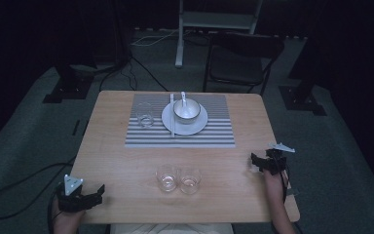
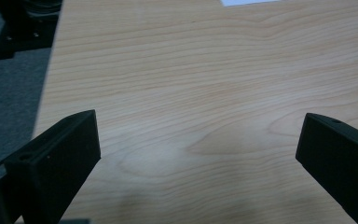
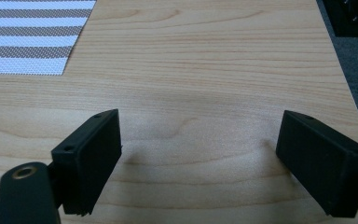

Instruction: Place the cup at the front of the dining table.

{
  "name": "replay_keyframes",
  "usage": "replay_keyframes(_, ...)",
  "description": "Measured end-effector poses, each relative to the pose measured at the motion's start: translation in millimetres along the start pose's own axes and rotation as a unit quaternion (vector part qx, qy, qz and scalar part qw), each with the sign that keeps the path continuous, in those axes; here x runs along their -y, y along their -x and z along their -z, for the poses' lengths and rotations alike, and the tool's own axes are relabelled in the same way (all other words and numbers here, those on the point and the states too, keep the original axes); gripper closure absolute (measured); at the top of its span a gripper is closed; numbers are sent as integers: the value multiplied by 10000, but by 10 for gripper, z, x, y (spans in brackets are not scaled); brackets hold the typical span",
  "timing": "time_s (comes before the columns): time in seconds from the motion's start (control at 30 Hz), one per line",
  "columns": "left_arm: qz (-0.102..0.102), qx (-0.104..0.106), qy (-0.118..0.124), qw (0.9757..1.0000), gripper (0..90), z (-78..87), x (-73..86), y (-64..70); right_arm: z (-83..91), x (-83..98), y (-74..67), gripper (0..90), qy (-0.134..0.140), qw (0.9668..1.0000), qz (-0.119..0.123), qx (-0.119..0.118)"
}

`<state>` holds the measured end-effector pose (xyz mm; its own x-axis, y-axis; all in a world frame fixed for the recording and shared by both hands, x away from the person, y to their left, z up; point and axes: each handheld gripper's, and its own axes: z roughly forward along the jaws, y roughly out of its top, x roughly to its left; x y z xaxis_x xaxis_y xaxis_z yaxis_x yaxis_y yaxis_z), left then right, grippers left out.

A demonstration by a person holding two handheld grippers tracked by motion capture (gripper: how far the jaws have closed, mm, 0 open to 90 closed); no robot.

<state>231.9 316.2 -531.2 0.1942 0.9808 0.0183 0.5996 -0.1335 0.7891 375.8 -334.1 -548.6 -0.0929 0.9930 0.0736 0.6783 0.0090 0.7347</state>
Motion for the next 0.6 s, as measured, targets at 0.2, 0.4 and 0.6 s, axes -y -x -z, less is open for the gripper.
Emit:
replay_keyframes(0.2,76,-90,-24,9999,3,15,31,-52,1,1,-1,135,4,10000,10,0)
replay_keyframes(0.4,141,-103,-34,9998,4,10,56,-75,1,1,-1,135,5,10000,11,-5)
replay_keyframes(0.6,326,-366,81,9988,3,63,72,-139,-2,-1,-9,135,5,10000,45,-3)
